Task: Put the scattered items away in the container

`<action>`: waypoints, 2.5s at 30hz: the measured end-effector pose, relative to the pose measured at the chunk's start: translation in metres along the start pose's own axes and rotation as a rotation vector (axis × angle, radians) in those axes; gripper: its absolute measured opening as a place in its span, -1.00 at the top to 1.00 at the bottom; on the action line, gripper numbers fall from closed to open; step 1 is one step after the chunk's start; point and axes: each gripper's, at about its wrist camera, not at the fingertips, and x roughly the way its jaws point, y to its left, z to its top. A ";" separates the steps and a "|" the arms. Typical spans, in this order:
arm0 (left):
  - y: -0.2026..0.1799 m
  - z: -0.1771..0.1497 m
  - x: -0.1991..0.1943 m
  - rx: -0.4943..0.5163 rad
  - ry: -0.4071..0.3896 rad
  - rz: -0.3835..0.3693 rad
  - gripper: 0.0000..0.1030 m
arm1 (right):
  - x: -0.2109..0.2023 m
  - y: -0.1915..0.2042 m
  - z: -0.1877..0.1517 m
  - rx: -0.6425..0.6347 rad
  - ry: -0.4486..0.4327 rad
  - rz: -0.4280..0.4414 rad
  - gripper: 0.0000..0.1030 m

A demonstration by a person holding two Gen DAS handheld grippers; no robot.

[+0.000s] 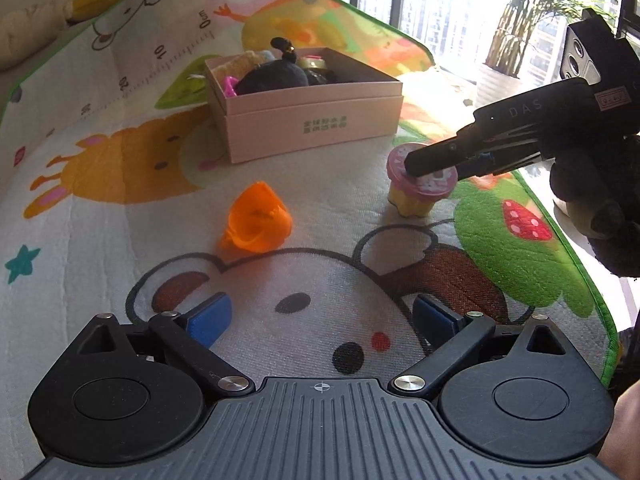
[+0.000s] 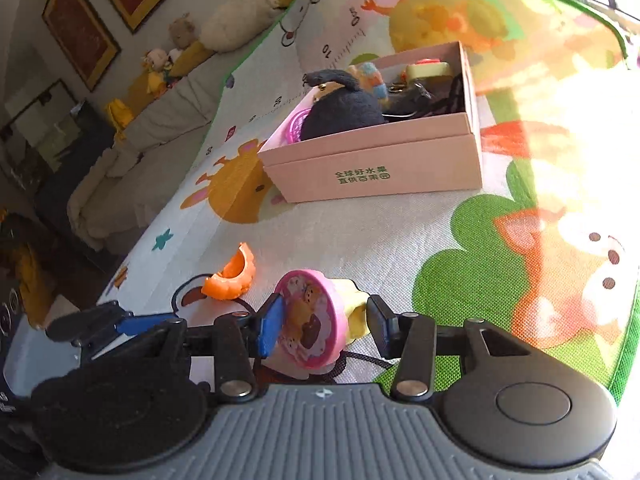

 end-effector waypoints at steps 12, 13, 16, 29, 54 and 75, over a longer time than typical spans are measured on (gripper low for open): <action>0.017 0.019 0.022 -0.053 -0.057 0.066 -0.96 | -0.011 -0.014 0.000 0.033 -0.099 -0.062 -0.35; 0.018 0.022 0.026 -0.046 -0.063 0.070 -0.96 | -0.015 -0.010 -0.003 0.012 -0.117 -0.078 -0.44; 0.018 0.026 0.037 -0.033 -0.064 0.085 -0.96 | -0.028 0.004 -0.020 -0.086 -0.157 -0.136 -0.70; 0.003 0.026 0.027 0.021 -0.106 -0.021 -0.97 | -0.019 0.021 -0.066 -0.232 -0.067 -0.222 -1.00; 0.009 0.014 0.022 0.001 -0.100 0.078 -0.28 | -0.004 0.058 -0.067 -0.467 -0.127 -0.398 -1.00; -0.028 0.094 0.030 0.136 -0.214 -0.007 -0.28 | -0.030 0.055 -0.045 -0.462 -0.131 -0.381 -0.07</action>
